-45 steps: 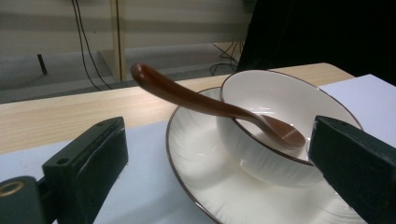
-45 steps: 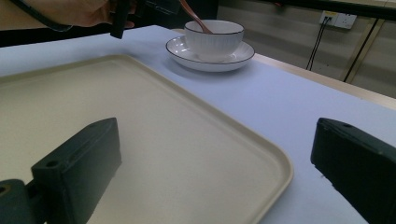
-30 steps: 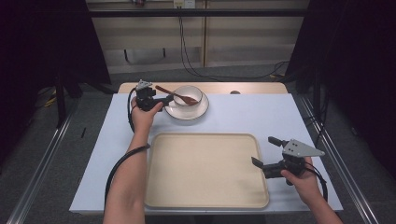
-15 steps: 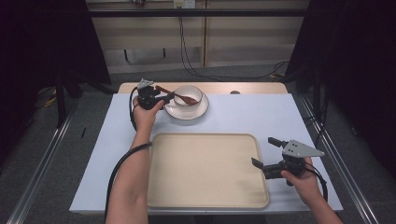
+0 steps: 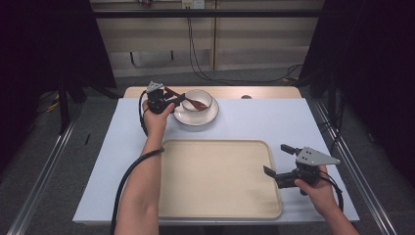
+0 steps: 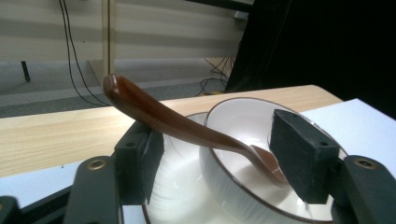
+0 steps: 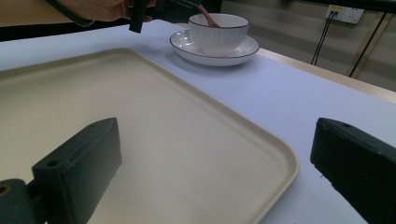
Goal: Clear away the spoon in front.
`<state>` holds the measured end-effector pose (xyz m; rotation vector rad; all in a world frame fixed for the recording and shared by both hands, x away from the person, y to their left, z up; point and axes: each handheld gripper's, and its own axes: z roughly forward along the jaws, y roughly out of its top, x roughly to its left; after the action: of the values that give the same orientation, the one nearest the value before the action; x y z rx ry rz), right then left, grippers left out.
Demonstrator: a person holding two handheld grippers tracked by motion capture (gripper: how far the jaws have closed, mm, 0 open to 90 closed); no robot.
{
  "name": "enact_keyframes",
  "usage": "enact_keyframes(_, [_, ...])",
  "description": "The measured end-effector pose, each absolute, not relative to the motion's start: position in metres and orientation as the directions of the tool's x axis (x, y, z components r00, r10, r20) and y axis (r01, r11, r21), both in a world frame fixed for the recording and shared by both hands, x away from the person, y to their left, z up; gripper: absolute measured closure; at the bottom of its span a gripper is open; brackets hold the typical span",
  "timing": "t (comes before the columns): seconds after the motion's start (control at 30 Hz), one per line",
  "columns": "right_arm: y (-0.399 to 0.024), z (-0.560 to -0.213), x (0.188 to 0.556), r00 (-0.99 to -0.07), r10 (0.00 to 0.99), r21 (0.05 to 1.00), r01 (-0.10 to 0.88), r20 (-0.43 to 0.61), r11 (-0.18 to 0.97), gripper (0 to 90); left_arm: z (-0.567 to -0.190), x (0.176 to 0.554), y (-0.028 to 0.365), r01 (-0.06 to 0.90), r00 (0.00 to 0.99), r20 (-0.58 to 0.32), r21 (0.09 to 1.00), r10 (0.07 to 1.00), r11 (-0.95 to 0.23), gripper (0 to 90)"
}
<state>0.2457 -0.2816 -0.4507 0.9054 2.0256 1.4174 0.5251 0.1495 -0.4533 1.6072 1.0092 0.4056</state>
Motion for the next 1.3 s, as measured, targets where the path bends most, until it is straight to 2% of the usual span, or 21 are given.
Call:
enact_keyframes(0.57, [-0.282, -0.450, 0.245, -0.656, 0.754, 0.946, 0.233, -0.017, 0.224, 1.5, -0.440, 0.521, 0.147, 0.345, 0.606, -0.241, 0.938, 0.758, 0.023, 63.9])
enact_keyframes(0.97, [-0.282, -0.450, 0.245, -0.658, 0.753, 0.949, 0.227, -0.018, 0.221, 1.6, -0.433, 0.521, 0.141, 0.351, 0.639, -0.305, 0.932, 0.707, 0.085, 82.0])
enact_keyframes(1.3, [-0.283, -0.449, 0.245, -0.660, 0.751, 0.949, 0.231, -0.010, 0.215, 1.5, -0.416, 0.519, 0.138, 0.334, 0.657, -0.321, 0.935, 0.682, 0.118, 83.8])
